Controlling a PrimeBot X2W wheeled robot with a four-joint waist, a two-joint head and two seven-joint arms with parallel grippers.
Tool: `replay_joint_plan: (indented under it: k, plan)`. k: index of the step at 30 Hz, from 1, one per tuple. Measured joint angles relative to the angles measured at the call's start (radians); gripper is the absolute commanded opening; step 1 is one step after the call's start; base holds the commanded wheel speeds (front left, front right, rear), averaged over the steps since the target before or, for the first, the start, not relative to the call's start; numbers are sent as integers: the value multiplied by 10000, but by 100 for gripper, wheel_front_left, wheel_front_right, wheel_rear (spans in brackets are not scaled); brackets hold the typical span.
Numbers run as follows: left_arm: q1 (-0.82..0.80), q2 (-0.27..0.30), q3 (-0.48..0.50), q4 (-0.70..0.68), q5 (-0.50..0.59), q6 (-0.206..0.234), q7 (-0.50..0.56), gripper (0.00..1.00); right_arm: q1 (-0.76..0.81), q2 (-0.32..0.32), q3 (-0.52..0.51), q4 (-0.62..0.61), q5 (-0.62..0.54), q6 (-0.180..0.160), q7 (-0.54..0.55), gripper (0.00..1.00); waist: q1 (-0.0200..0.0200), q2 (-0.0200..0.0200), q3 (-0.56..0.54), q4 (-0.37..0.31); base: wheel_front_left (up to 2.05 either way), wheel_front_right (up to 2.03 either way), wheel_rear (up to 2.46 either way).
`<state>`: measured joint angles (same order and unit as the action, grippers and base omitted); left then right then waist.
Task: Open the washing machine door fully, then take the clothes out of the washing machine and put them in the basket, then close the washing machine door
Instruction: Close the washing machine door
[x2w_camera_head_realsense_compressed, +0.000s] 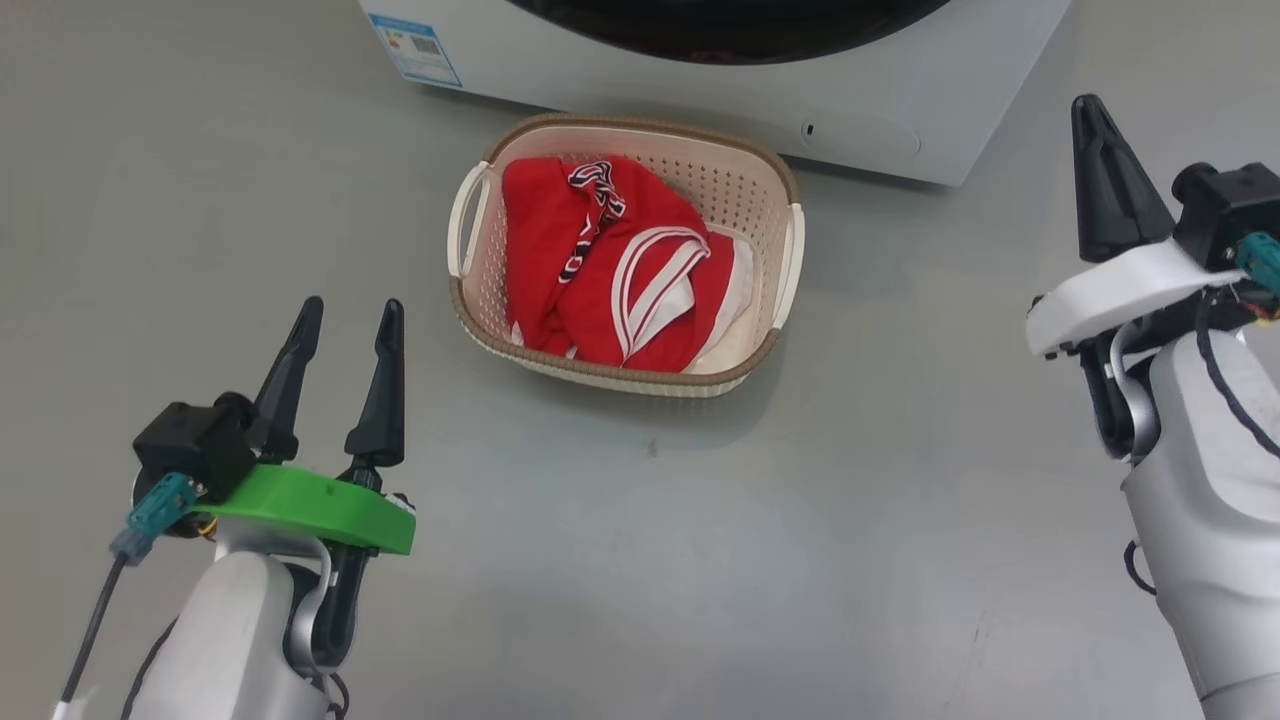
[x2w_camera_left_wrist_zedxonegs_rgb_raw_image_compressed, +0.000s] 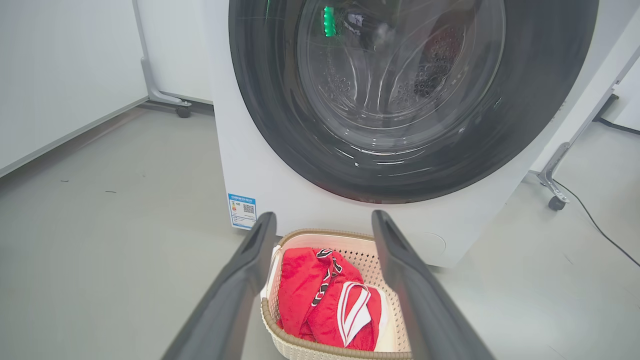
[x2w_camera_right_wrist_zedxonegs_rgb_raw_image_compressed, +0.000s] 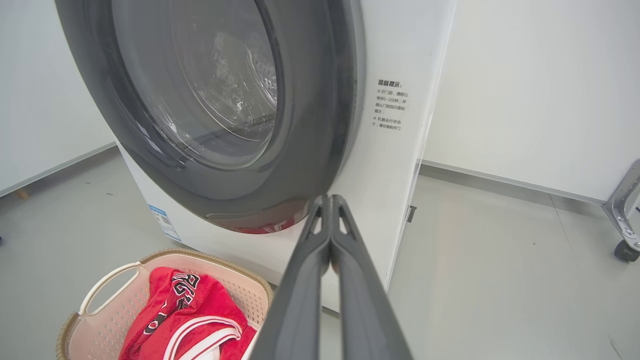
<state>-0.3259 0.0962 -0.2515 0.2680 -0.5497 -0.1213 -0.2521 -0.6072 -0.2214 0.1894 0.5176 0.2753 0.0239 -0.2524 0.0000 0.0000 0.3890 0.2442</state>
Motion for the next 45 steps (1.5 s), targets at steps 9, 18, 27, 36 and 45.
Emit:
replay_joint_plan:
  k: [9,18,27,36,45]
  plan:
    - [794,192,219,194,178,0,0,100,1890,370,-579,-1135,311,-198,-8,0,0,0,-1246,-589,0,0,0]
    - [2022,257,228,443,349,0,0,100,3868,614,-717,-1822,311,-270,-8,0,0,0,-2541,-1101,0,0,0]
    - [2560,257,646,134,500,0,2,100,5260,713,-683,-2629,253,-362,-8,0,0,0,-3572,-1570,0,0,0]
    - [2810,205,913,-119,681,0,2,100,6267,759,-807,-3327,219,-522,-8,8,0,0,-3906,-1983,0,0,0]
    - [2992,102,903,-249,782,0,0,100,6768,878,-895,-3921,209,-531,-8,100,0,0,-3927,-2175,0,0,0]
